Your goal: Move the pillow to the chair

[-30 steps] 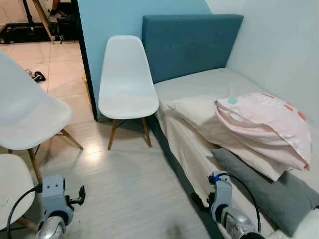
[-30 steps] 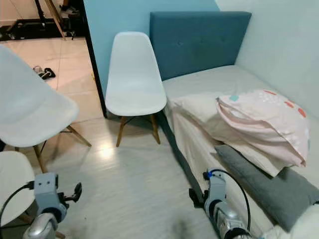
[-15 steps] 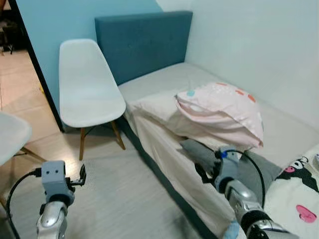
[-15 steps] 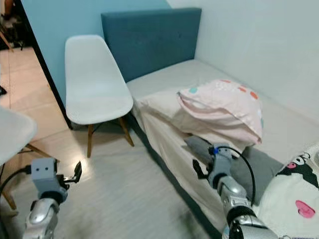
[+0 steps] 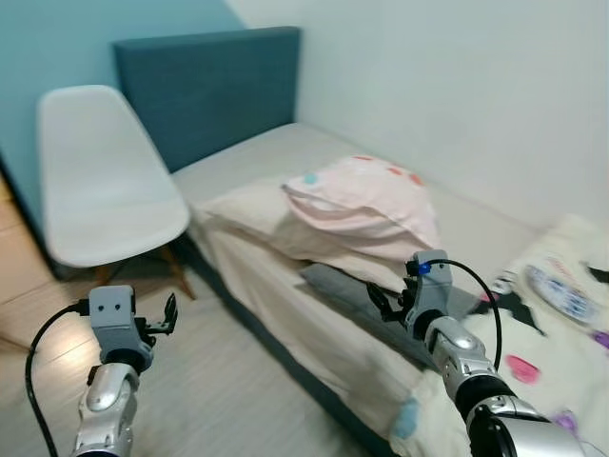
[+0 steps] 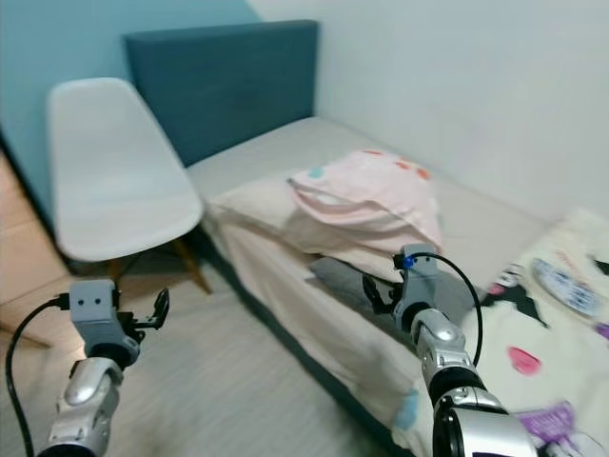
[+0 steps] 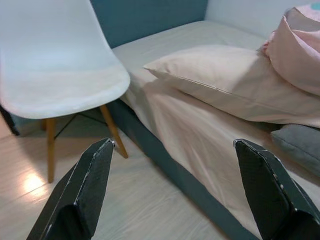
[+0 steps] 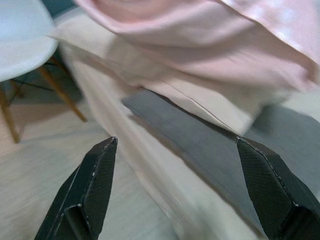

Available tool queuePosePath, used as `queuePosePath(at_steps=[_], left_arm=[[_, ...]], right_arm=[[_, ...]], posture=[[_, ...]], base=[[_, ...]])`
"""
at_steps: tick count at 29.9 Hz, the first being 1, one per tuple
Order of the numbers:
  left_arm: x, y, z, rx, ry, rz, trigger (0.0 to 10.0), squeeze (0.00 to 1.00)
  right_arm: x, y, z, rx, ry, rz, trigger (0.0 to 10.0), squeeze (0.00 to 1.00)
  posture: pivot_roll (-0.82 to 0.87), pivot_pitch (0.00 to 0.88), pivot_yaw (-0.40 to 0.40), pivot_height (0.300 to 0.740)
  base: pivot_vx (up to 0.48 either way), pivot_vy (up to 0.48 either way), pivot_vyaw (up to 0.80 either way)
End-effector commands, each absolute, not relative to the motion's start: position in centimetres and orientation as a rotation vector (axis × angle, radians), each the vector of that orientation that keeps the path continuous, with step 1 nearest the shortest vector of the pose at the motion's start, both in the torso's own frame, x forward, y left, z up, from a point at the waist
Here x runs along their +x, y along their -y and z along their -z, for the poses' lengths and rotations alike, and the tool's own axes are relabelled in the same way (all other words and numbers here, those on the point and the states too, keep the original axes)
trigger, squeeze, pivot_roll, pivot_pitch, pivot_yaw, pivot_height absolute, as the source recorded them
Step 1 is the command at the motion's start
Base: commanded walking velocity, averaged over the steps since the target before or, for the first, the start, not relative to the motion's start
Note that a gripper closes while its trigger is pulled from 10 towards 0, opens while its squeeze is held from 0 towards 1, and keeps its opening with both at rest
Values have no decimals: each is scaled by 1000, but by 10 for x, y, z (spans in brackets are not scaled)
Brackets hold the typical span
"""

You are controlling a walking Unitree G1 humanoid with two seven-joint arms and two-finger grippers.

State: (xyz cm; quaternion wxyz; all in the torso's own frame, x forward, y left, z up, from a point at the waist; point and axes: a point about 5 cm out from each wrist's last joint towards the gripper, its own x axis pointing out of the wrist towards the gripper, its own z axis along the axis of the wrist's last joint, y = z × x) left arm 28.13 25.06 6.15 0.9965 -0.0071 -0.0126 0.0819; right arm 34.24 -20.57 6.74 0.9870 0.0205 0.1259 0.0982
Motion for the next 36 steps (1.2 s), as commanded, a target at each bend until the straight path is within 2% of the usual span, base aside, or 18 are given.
queuePosePath(at_steps=[1, 19, 24, 31, 36], left_arm=[[283, -255, -66, -25, 39, -173, 10000, 0], [283, -253, -61, -84, 19, -239, 10000, 0], [284, -252, -63, -92, 32, -249, 10000, 0], [285, -250, -65, -96, 43, -250, 10000, 0], [286, -252, -68, -94, 57, -246, 10000, 0]], right_arm=[[349, 207, -77, 43, -227, -184, 10000, 0], [362, 197, -96, 31, -182, -249, 10000, 0], [368, 209, -111, -8, -155, -260, 10000, 0], [371, 210, -119, -15, -131, -259, 10000, 0], [374, 220, -122, 4, -149, -167, 10000, 0]], posture=[[13, 0, -73, 740], [27, 0, -87, 740], [21, 0, -98, 740], [27, 0, -100, 740], [31, 0, -95, 740]], base=[[266, 0, 0], [437, 0, 0], [480, 0, 0], [480, 0, 0], [480, 0, -156]])
